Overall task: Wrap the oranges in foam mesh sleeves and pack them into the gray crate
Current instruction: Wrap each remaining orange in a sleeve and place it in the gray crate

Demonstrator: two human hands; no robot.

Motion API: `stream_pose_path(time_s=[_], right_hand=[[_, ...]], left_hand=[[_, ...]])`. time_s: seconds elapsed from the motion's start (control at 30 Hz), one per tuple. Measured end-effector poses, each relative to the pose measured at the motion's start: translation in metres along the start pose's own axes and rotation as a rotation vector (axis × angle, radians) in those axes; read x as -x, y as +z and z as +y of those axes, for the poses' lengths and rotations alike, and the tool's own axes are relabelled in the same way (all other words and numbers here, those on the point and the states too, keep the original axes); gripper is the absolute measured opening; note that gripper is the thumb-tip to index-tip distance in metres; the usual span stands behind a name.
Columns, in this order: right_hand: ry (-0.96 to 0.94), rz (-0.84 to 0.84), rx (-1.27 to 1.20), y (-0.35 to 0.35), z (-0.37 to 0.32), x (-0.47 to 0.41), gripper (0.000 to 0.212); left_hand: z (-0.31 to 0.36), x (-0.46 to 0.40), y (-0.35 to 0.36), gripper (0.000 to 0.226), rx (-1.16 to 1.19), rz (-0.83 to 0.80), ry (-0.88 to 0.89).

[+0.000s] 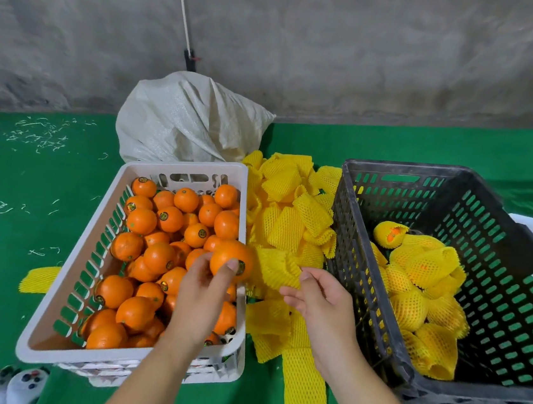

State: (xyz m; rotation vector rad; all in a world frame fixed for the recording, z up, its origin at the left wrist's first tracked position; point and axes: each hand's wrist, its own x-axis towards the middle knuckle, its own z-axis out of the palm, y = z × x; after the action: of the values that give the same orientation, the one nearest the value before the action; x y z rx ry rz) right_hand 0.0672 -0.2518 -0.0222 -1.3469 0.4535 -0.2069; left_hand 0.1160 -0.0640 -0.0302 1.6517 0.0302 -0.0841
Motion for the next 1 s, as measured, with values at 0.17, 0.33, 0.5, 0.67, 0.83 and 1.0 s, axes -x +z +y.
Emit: stream_pose_path(time_s=[0.17,0.33,0.5,0.67,0.83,1.0], right_hand=[[-0.094,-0.146,0.108,0.012,-0.017,0.014,0.018],[-0.008,-0.201,0.159,0.006,-0.022,0.016,0.024],[-0.027,-0.214,0.174,0.006,-0.02,0.016,0.015],[-0.012,-0.268,0.274,0.004,-0.017,0.015,0.021],[-0.176,0.007,0.38,0.0,-0.009,0.008,0.004],[-0.296,0.064,0.6,0.007,0.004,0.005,0.014]], left_hand=[[-0.003,0.024,0.037,0.05,0.377,-0.177,-0.118],[-0.008,0.023,0.032,0.071,0.523,-0.17,-0.253],[-0.007,0.029,0.036,0.076,0.512,-0.135,-0.176],[-0.007,0.026,0.032,0.072,0.497,-0.148,-0.181],[-0.01,0.028,0.031,0.061,0.422,-0.194,-0.179],[-0.008,0.029,0.024,0.113,0.464,-0.348,-0.221]])
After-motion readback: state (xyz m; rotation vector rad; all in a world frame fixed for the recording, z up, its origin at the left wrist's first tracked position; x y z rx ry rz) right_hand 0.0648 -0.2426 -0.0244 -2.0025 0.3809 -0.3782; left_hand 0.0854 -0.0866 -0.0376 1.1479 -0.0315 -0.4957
